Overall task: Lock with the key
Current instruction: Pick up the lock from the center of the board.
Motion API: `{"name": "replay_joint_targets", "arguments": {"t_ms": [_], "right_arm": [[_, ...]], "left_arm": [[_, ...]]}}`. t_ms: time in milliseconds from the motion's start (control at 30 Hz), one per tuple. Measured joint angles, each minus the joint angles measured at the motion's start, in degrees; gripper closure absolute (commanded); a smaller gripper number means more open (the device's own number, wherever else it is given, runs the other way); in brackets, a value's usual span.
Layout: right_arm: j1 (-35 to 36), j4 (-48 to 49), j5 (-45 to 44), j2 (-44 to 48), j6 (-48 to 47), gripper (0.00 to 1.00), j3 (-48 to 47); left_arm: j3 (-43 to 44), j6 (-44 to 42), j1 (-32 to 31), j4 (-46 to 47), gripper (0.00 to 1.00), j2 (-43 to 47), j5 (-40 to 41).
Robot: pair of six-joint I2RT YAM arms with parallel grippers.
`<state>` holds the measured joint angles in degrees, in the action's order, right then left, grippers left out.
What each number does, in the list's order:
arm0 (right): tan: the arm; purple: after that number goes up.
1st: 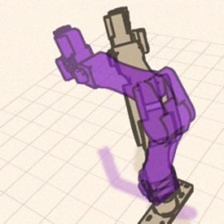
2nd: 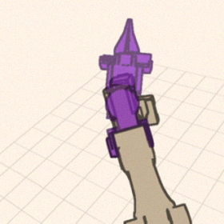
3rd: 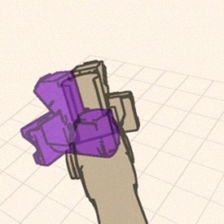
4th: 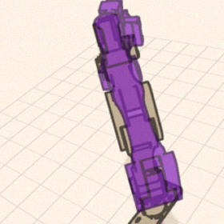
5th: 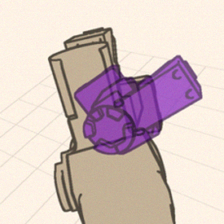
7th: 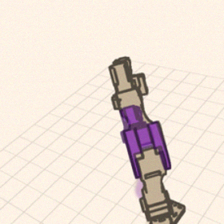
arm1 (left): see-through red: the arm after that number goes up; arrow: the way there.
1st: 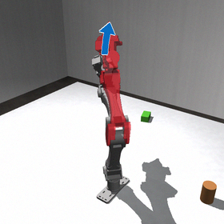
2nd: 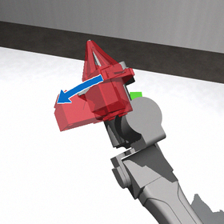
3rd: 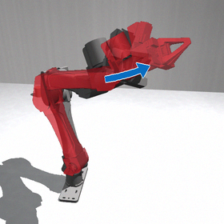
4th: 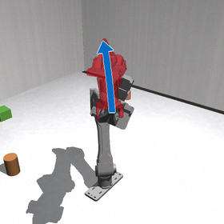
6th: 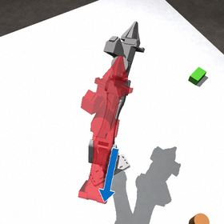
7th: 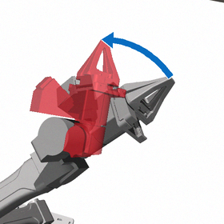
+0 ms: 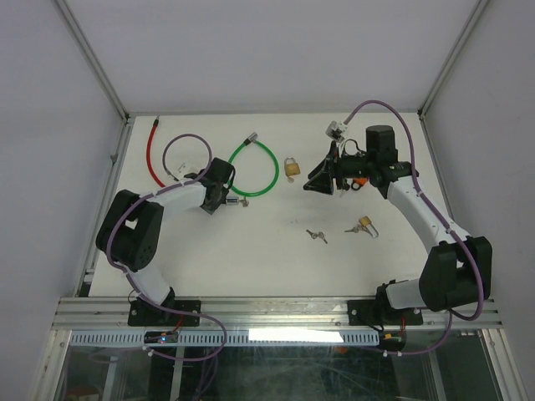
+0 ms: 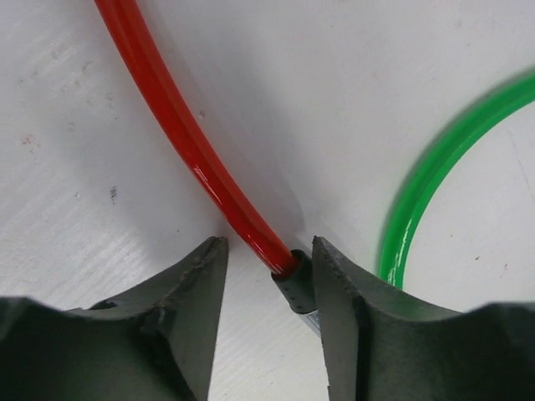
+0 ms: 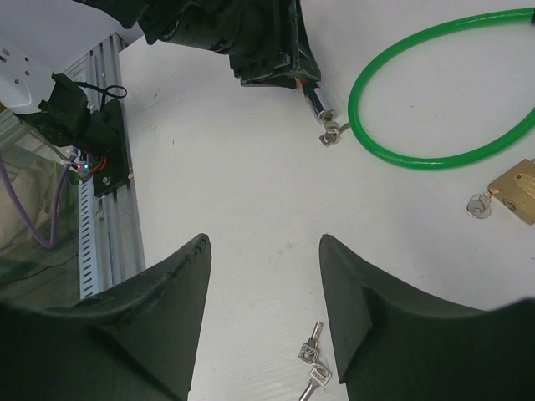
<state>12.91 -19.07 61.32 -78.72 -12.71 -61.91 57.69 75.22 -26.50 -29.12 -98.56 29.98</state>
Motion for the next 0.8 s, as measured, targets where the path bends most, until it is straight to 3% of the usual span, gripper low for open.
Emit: {"name": "replay_joint_targets", "arguments": {"t_ms": [233, 533, 700, 800], "right_arm": [[0.0, 0.0, 0.0, 0.0, 0.5, 0.43, 0.0], [0.0, 0.5, 0.0, -0.2, 0.8, 0.43, 0.5], [0.0, 0.5, 0.0, -0.5, 0.9, 0.43, 0.6], [-0.1, 0.7, 0.0, -0.5, 1.0, 0.43, 0.7]], "left_arm": [[0.7, 0.7, 0.8, -3.4, 0.62, -0.2, 1.0], [2.9, 1.9, 1.8, -6.4, 0.55, -2.1, 1.6], [3.0, 2.1, 2.3, -6.6, 0.69, -2.1, 1.4], [3.0, 2.4, 2.7, -7.4, 0.71, -2.1, 1.0]]}}
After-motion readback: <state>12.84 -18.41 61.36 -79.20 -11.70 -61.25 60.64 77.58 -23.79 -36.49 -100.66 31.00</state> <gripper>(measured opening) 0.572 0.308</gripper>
